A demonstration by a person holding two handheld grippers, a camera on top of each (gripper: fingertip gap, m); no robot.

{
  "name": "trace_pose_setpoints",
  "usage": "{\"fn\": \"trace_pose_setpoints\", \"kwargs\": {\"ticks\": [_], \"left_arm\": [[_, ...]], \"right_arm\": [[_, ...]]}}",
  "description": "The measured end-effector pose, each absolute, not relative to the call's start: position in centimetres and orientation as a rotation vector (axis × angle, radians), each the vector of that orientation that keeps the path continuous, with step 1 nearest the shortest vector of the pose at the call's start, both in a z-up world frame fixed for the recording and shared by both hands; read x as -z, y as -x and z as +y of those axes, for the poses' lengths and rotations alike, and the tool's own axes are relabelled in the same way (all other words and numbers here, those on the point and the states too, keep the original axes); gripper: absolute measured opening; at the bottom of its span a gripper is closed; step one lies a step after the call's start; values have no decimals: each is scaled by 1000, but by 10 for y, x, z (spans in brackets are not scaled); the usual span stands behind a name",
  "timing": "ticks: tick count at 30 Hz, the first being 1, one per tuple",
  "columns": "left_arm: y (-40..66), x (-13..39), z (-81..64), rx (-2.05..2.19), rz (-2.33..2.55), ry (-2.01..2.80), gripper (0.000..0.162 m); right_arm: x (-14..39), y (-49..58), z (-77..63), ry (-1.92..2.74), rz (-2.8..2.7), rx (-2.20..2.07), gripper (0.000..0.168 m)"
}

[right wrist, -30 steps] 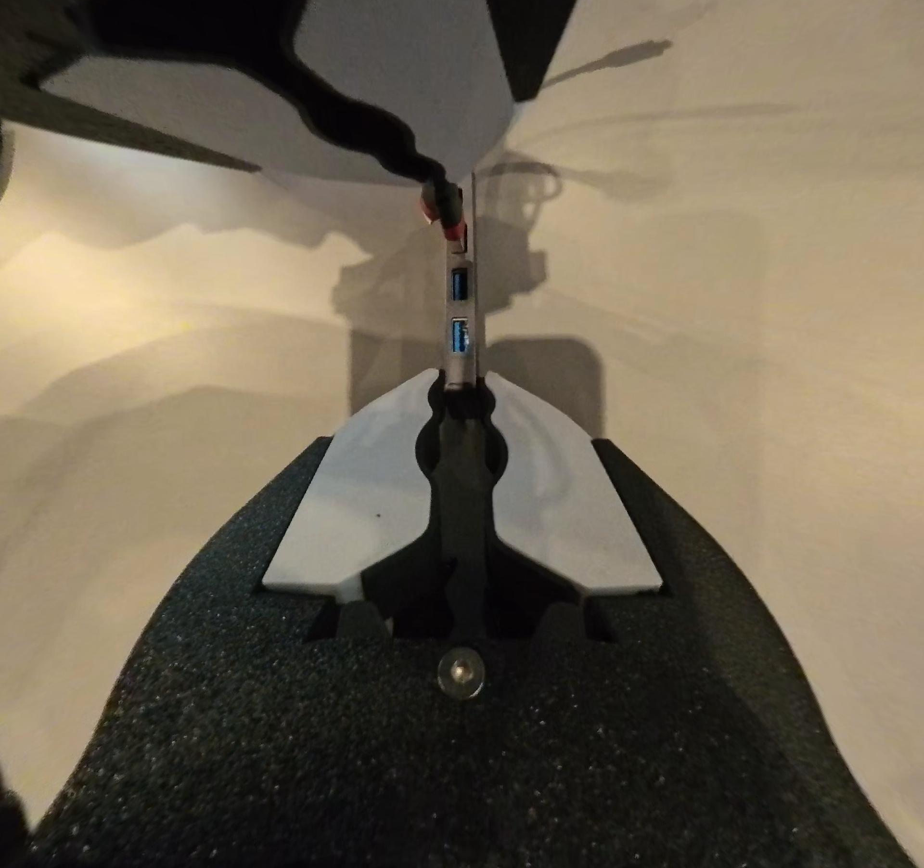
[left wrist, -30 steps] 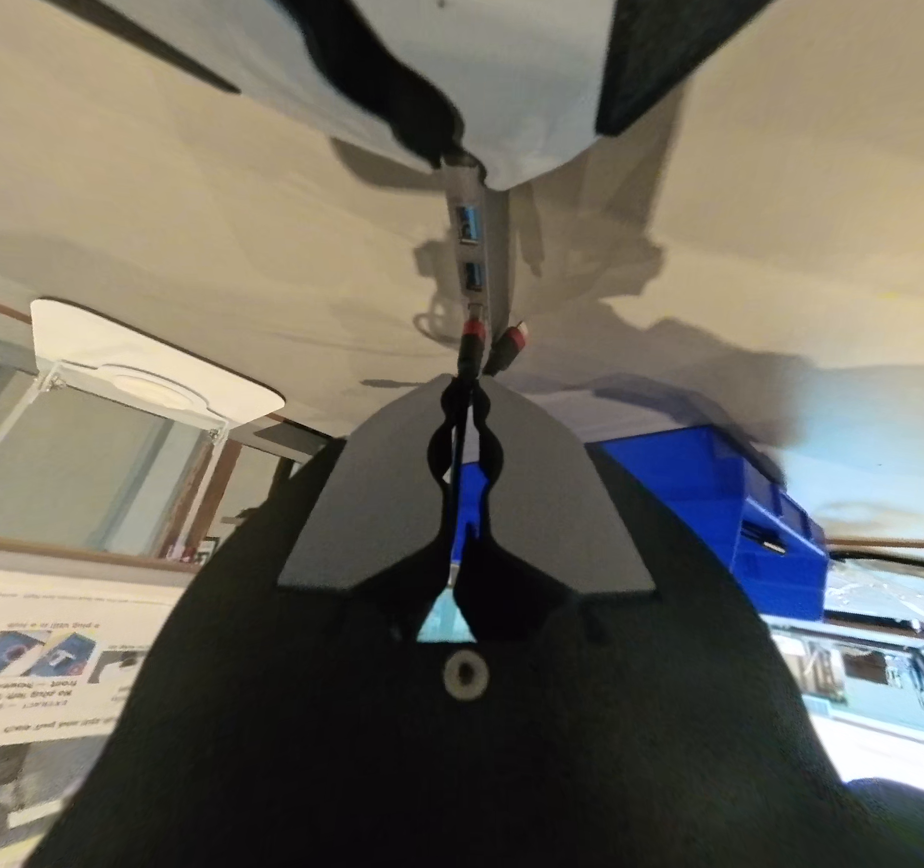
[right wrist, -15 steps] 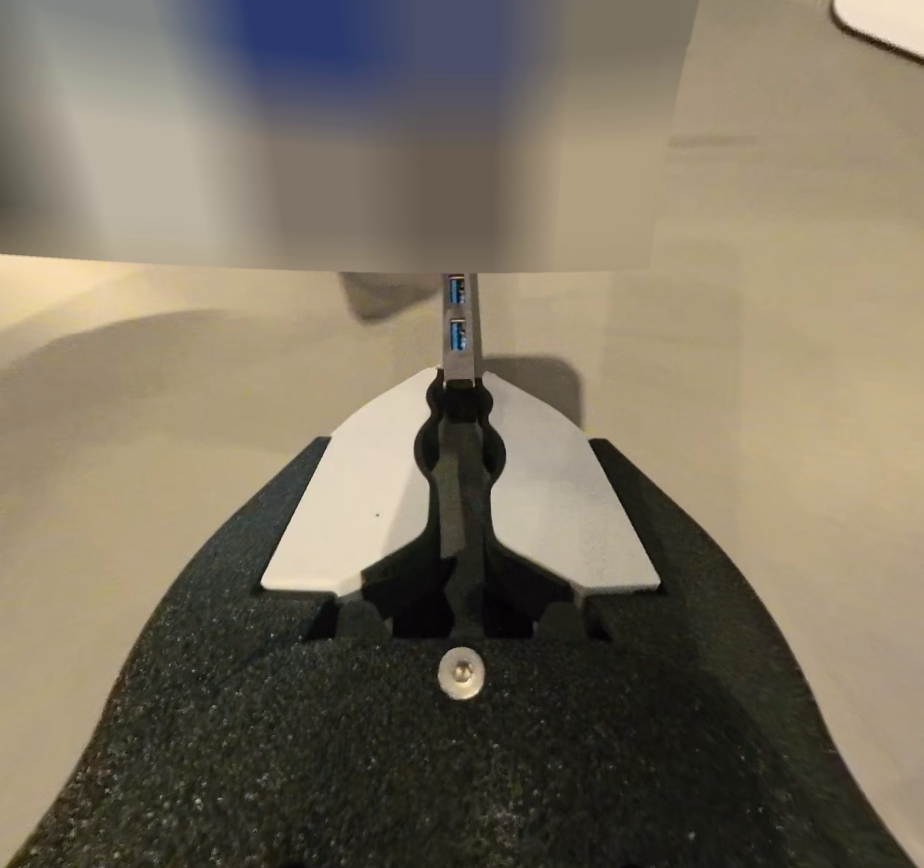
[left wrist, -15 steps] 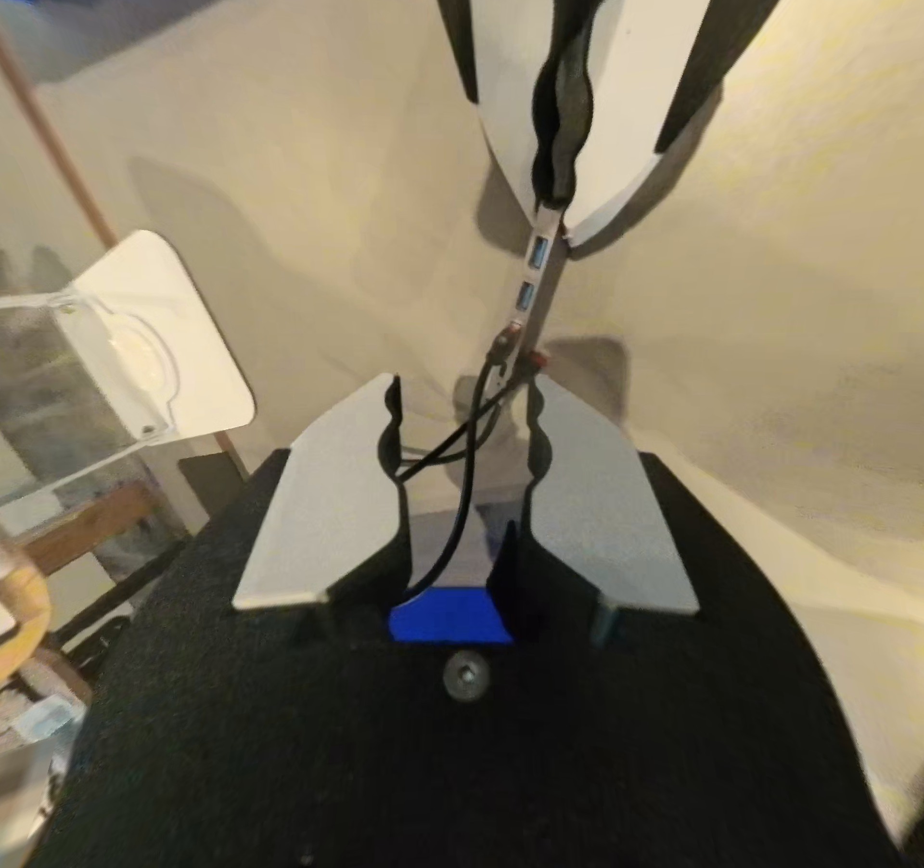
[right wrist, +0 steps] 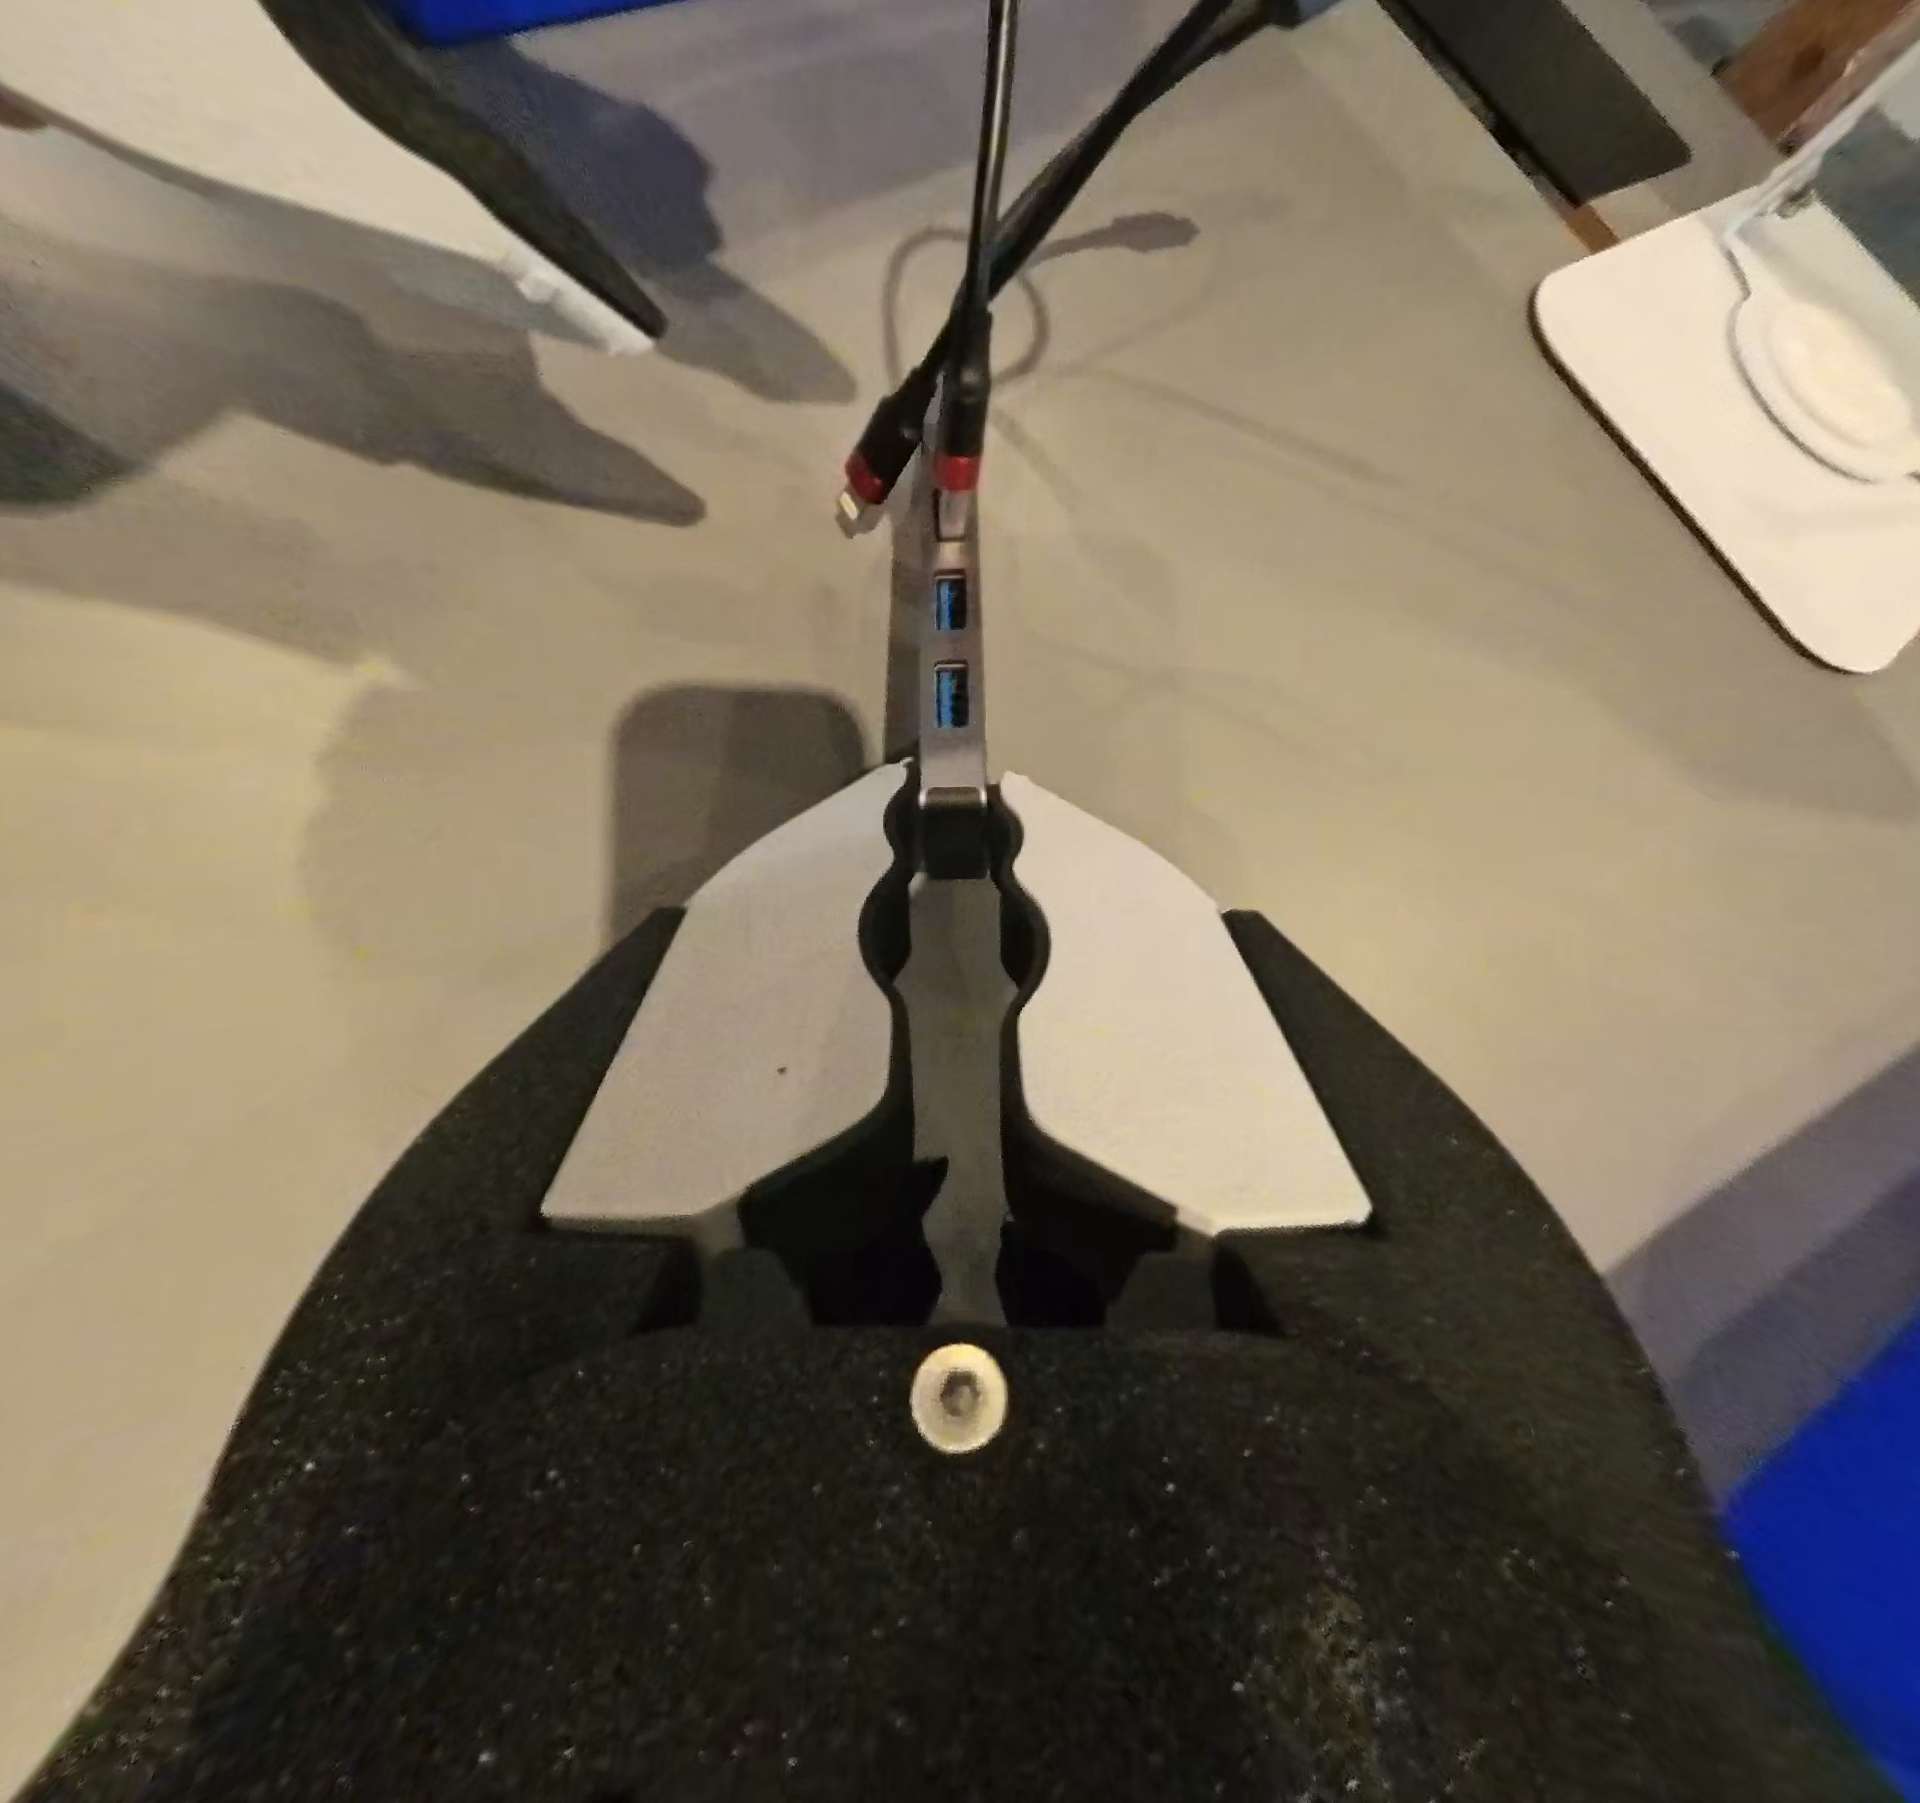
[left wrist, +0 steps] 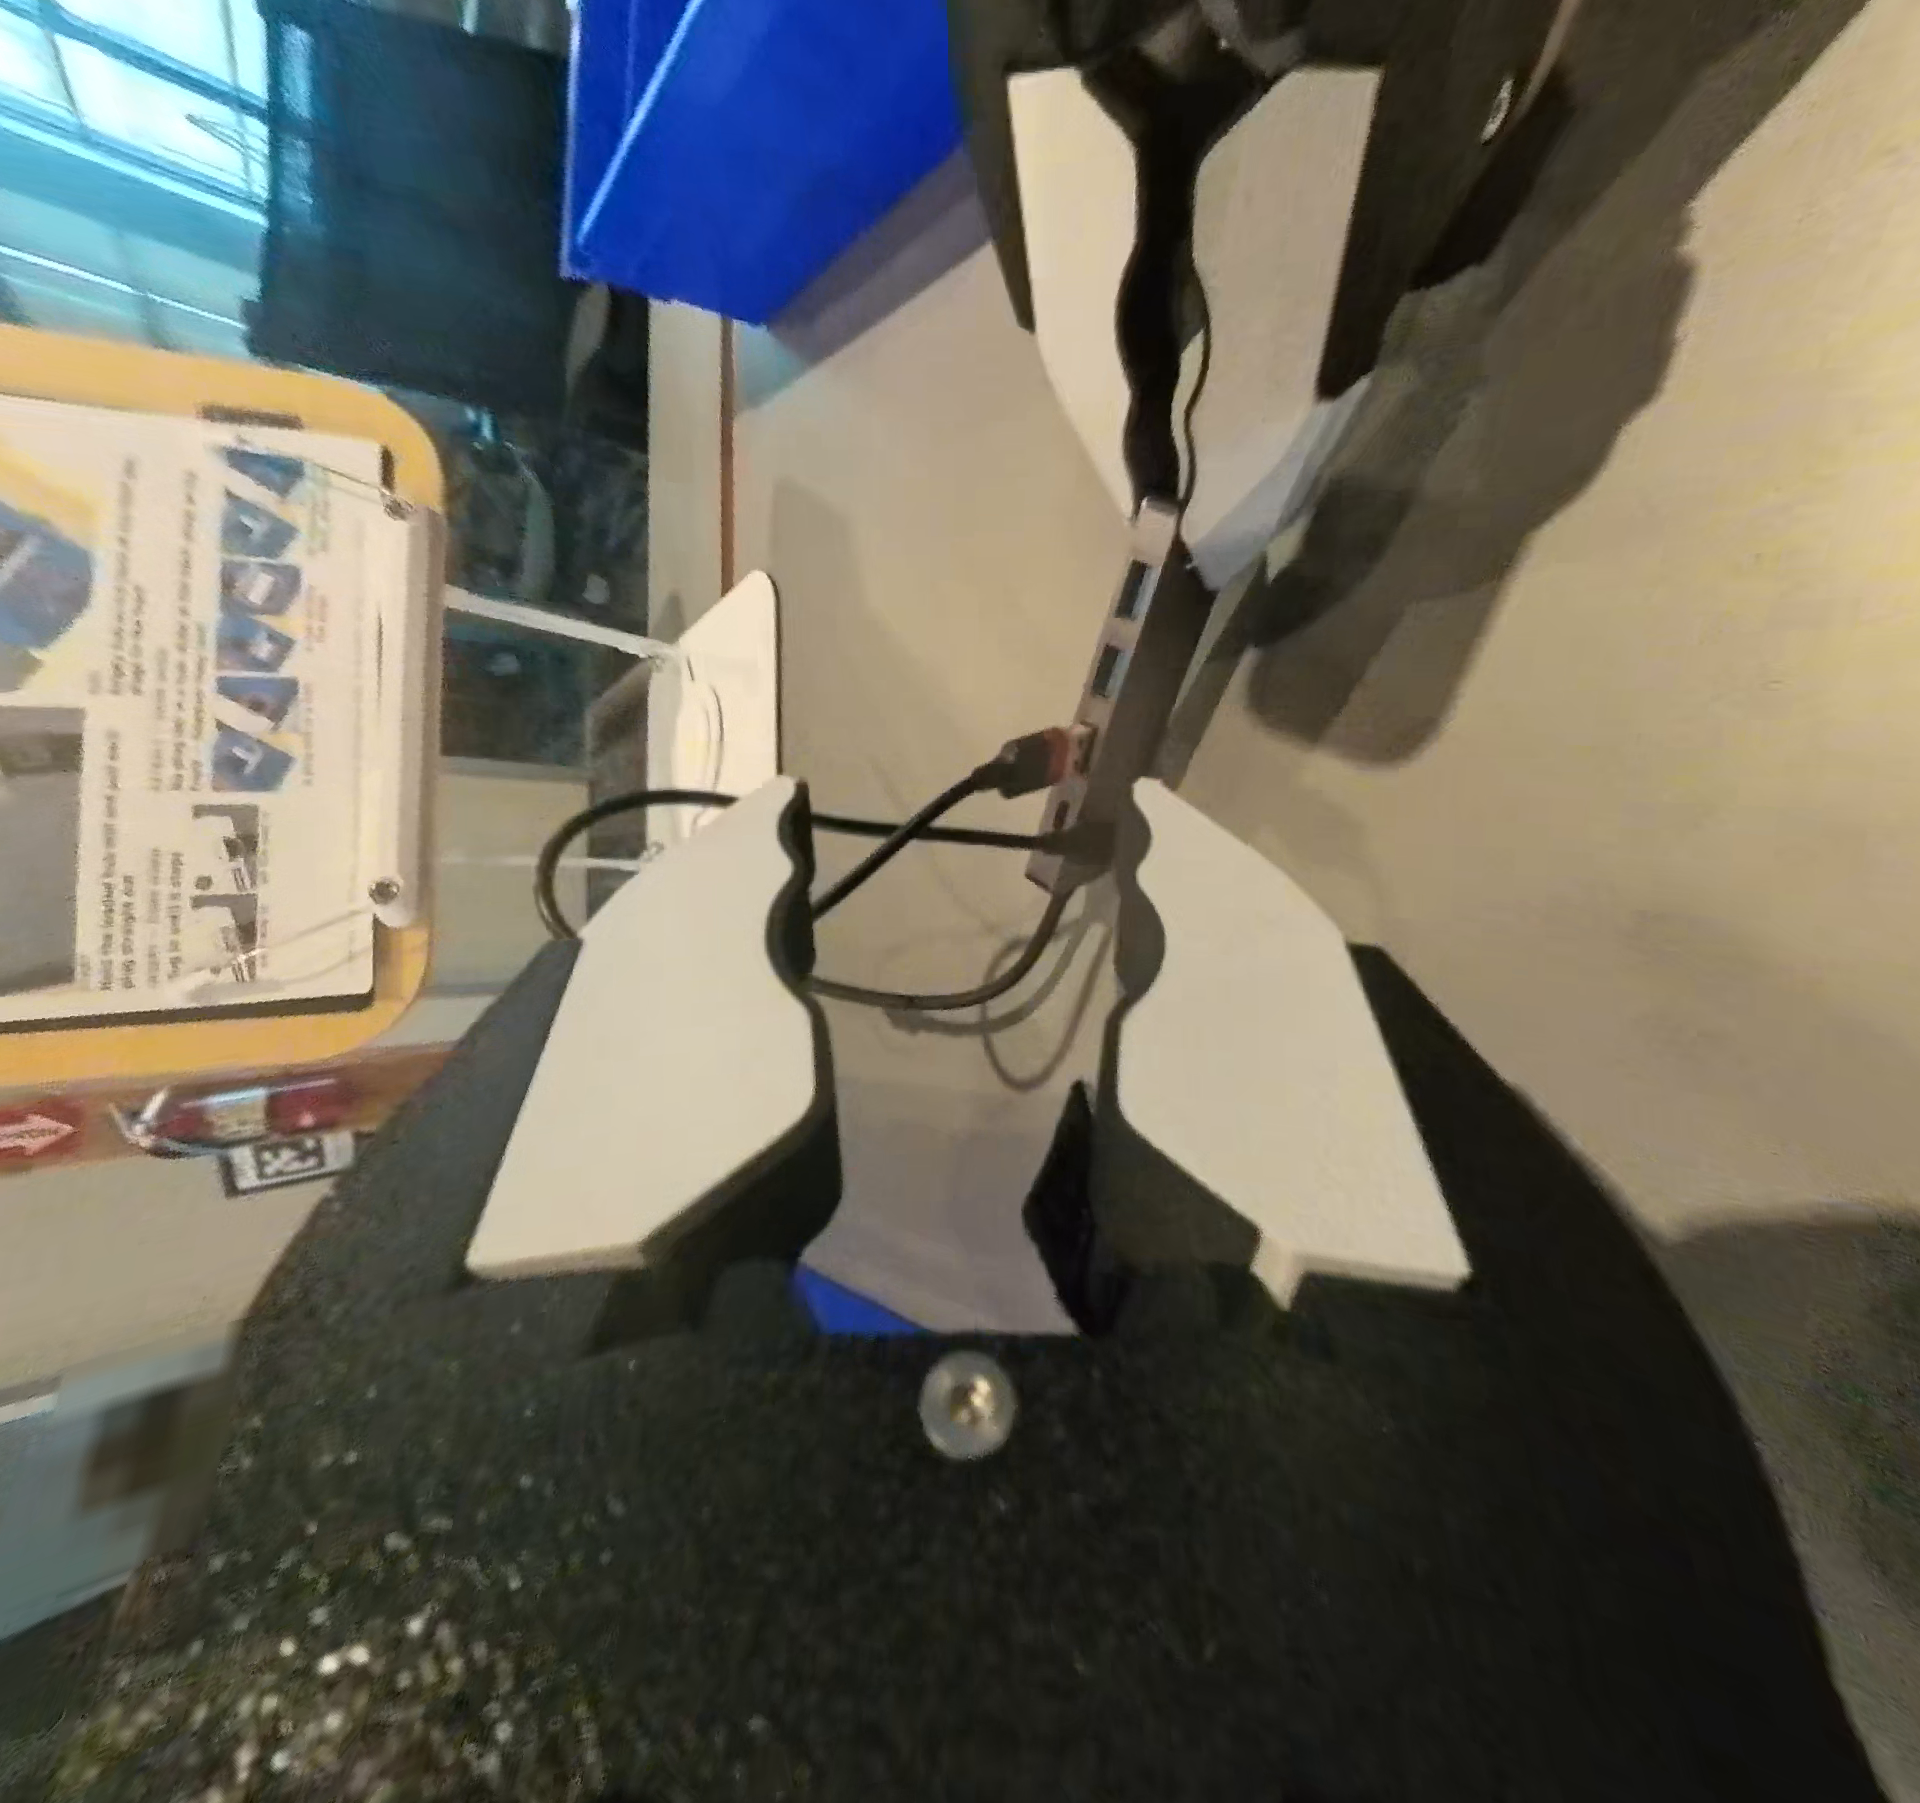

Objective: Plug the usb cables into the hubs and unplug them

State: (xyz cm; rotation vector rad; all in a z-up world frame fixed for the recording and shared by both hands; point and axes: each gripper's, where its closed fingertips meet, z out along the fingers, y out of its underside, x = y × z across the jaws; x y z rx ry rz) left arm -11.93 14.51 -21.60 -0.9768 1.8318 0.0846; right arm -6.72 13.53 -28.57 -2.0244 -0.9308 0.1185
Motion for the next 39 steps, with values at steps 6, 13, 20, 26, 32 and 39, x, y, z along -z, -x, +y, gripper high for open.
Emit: {"fn": "trace_pose_setpoints", "kwargs": {"ticks": [6,13,20,26,32,39], "left_arm": [[110,223,147,-175,1874,850,51],[106,247,162,-271,2142,923,51],[107,262,174,-327,2252,937,14],[112,262,169,-321,2133,790,9],[125,263,164,-296,2001,754,8],[128,263,165,-391,2100,785,7]], "right_arm": [[286,67,135,2020,-945,-107,12],[286,68,134,2009,-972,-65,12],[287,68,134,2004,-985,-47,12],[284,69,134,1983,-994,-23,12],[283,79,133,1929,-1066,63,12],[276,80,134,1818,-1145,279,12]]}}
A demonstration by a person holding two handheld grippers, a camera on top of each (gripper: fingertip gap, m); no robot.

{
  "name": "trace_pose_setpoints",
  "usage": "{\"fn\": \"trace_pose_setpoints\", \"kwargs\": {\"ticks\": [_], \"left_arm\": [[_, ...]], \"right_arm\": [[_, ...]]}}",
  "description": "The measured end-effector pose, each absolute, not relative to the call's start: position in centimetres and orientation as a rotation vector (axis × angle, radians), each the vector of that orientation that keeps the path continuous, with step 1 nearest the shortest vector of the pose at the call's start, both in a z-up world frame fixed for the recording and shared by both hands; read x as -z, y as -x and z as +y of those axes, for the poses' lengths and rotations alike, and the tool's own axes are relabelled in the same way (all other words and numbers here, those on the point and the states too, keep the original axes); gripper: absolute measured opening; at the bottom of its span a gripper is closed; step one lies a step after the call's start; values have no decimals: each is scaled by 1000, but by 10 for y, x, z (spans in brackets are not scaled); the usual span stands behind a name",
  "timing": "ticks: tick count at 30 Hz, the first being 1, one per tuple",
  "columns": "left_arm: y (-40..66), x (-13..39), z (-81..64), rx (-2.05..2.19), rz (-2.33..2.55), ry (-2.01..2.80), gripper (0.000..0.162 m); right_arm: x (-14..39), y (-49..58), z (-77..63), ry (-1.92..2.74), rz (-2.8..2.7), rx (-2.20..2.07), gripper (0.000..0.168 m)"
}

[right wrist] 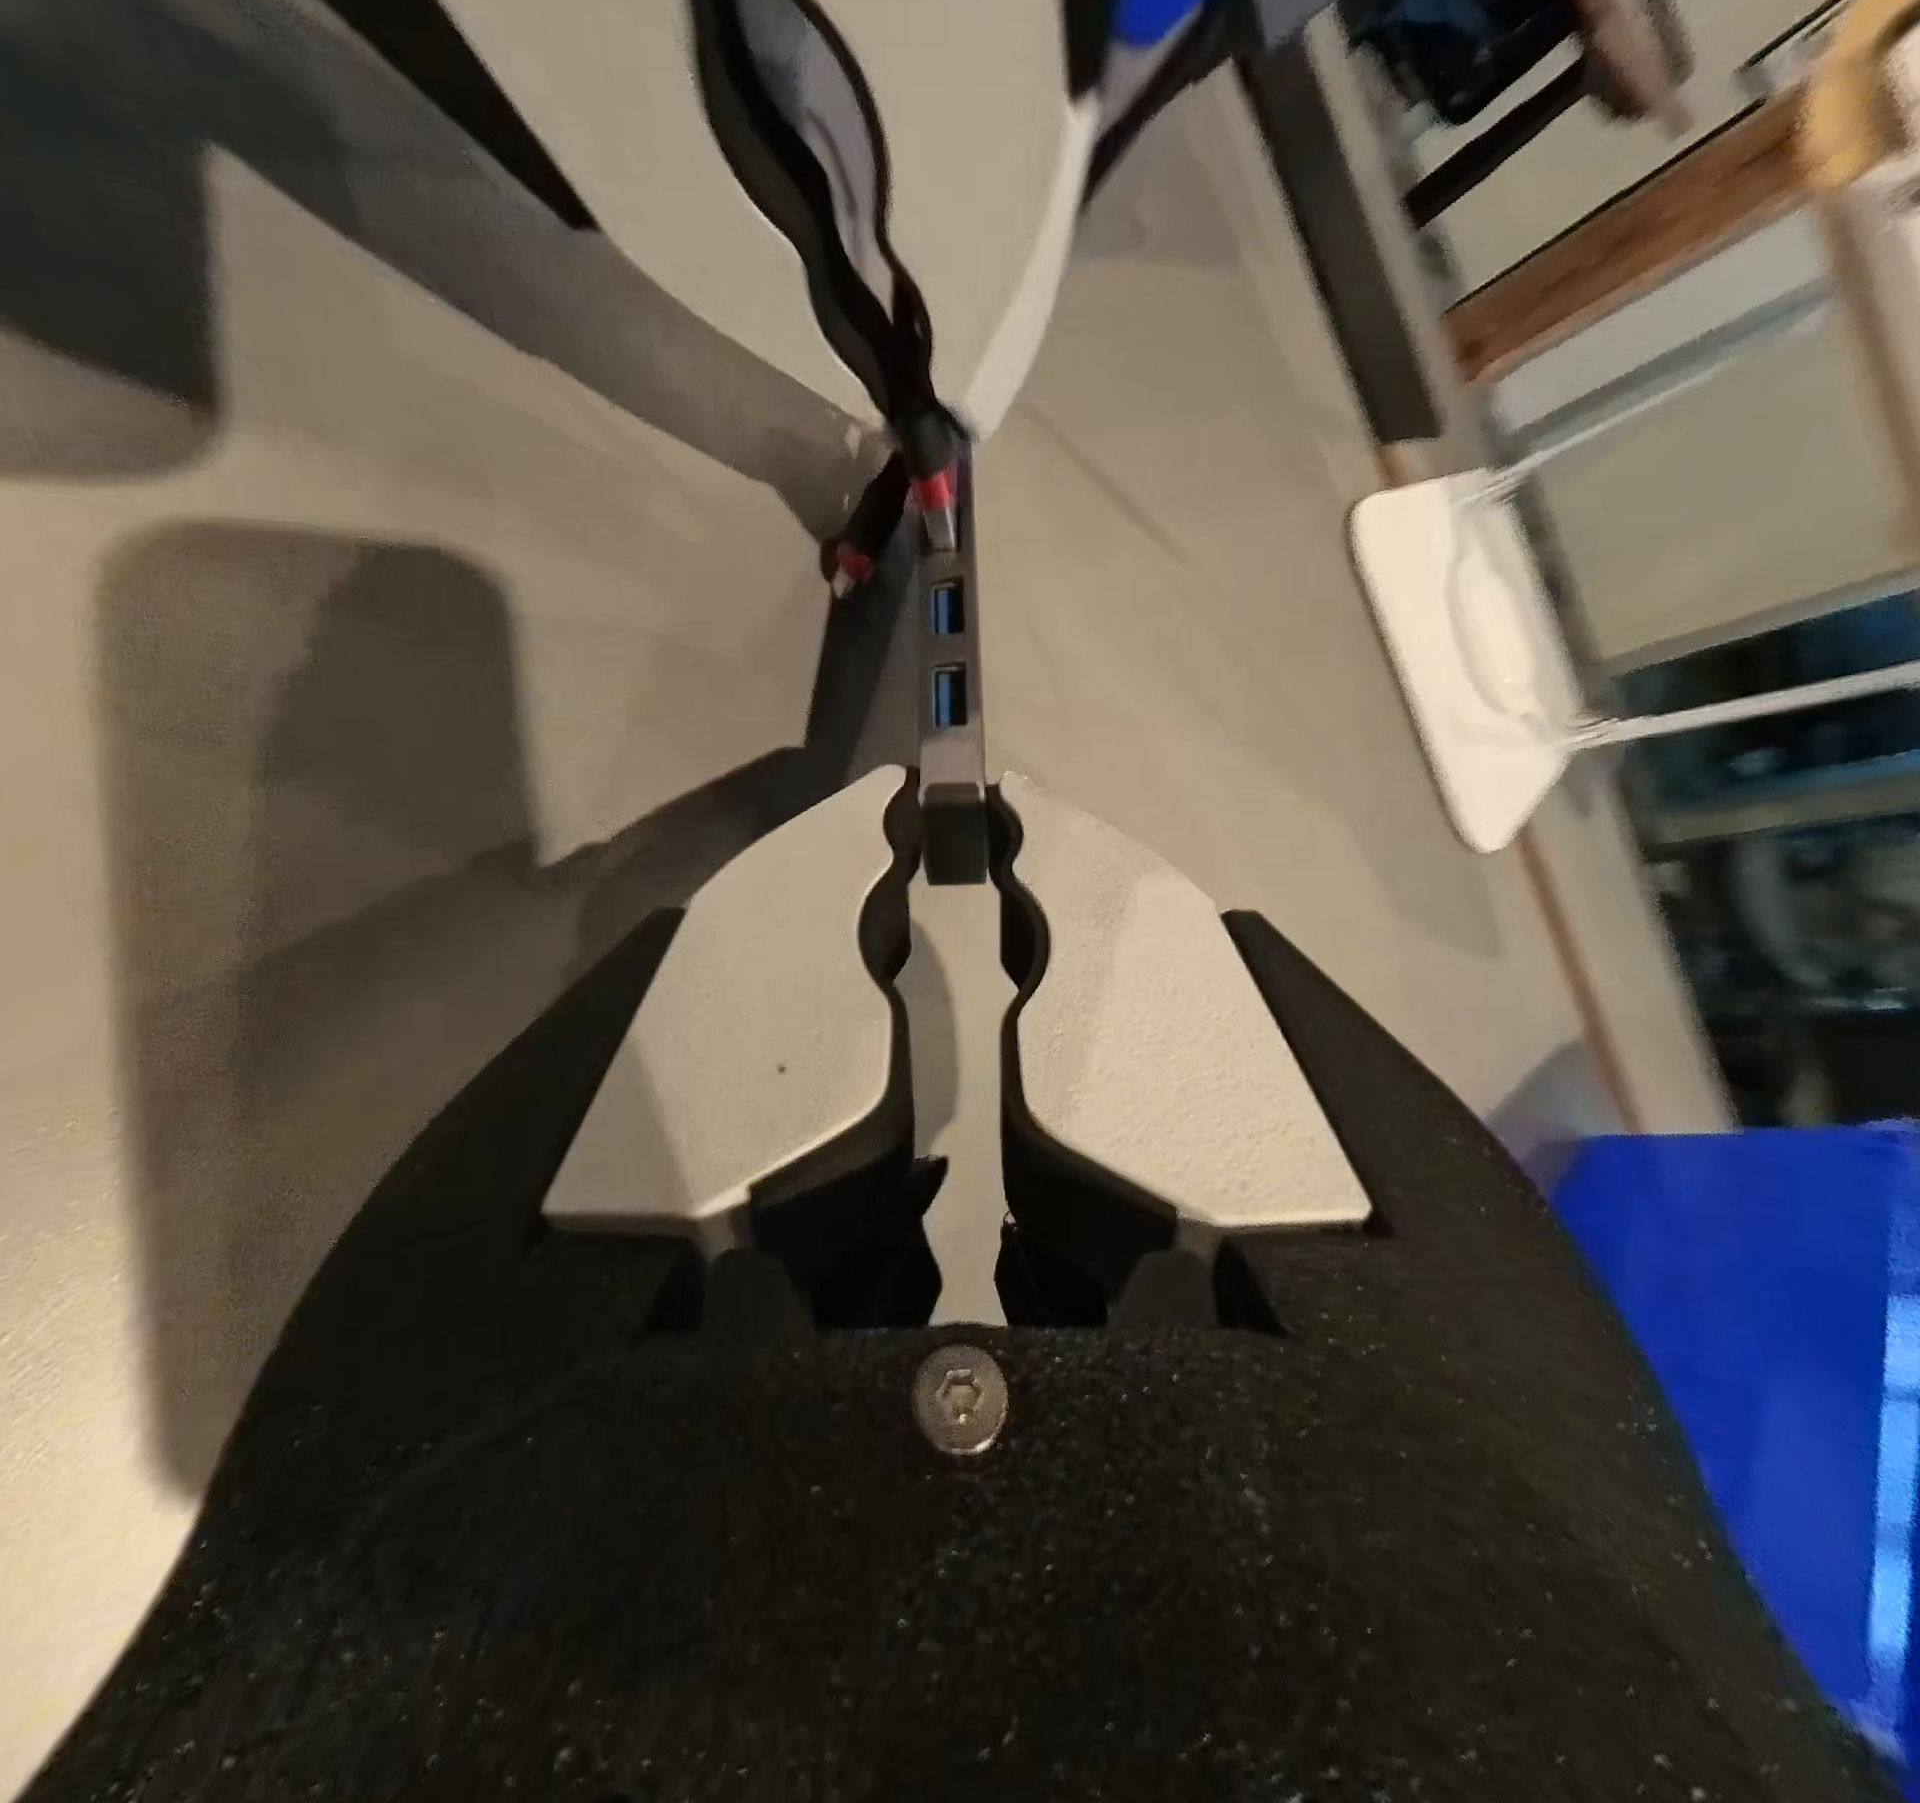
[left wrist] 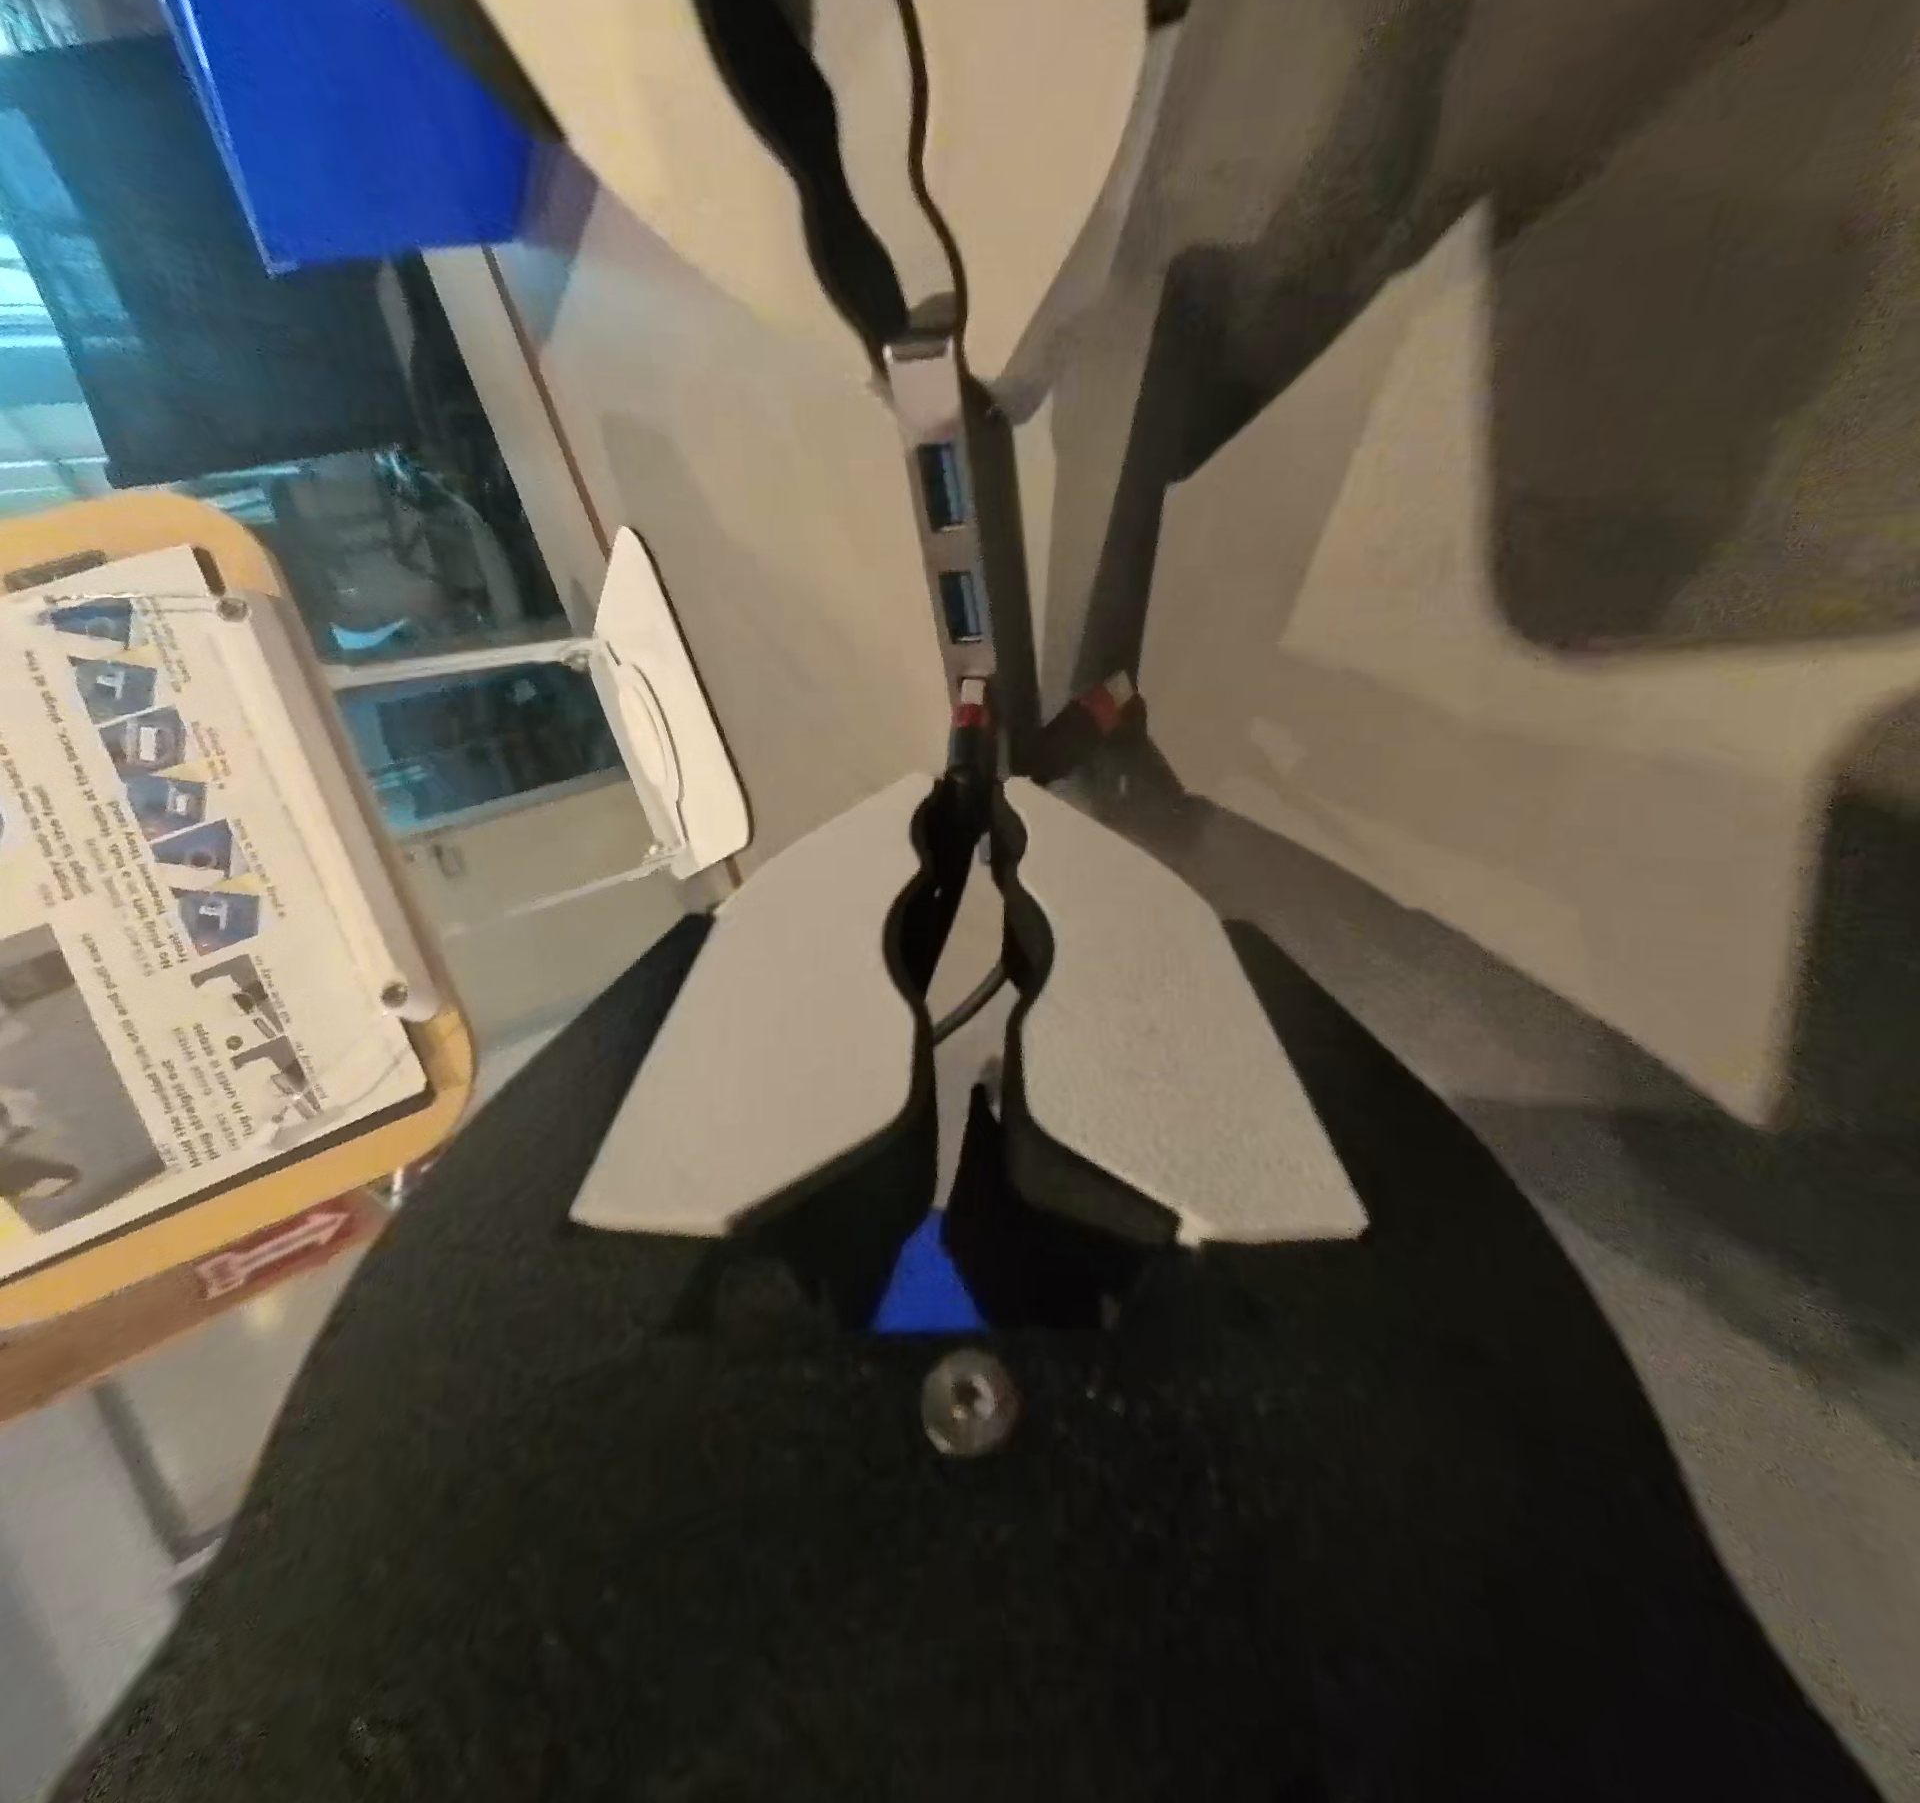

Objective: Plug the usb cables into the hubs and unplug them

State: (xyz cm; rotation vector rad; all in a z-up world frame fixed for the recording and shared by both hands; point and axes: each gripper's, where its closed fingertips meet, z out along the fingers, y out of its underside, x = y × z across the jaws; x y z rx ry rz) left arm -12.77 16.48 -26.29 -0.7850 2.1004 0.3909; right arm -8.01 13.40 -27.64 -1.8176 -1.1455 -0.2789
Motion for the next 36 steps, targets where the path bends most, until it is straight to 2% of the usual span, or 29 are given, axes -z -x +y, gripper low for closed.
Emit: {"fn": "trace_pose_setpoints", "kwargs": {"ticks": [4,10,14,19,21,26,30,36], "left_arm": [[129,262,169,-519,2158,776,7],[124,262,173,-474,2128,747,7],[120,256,175,-405,2002,756,7],[112,236,176,-367,1738,753,7],[110,230,174,-332,1655,765,7],[118,215,178,-339,1495,737,6],[124,199,171,-384,1434,623,6],[126,189,162,-465,1398,484,6]], "right_arm": [[266,88,132,1710,-1171,342,12],[255,95,131,1607,-1179,343,11],[248,96,133,1556,-1150,301,11],[227,92,133,1364,-1144,483,13],[214,92,130,1280,-1119,551,19],[182,76,121,1227,-987,571,49],[162,66,115,1347,-797,111,51],[158,88,120,1651,-522,-1102,54]]}}
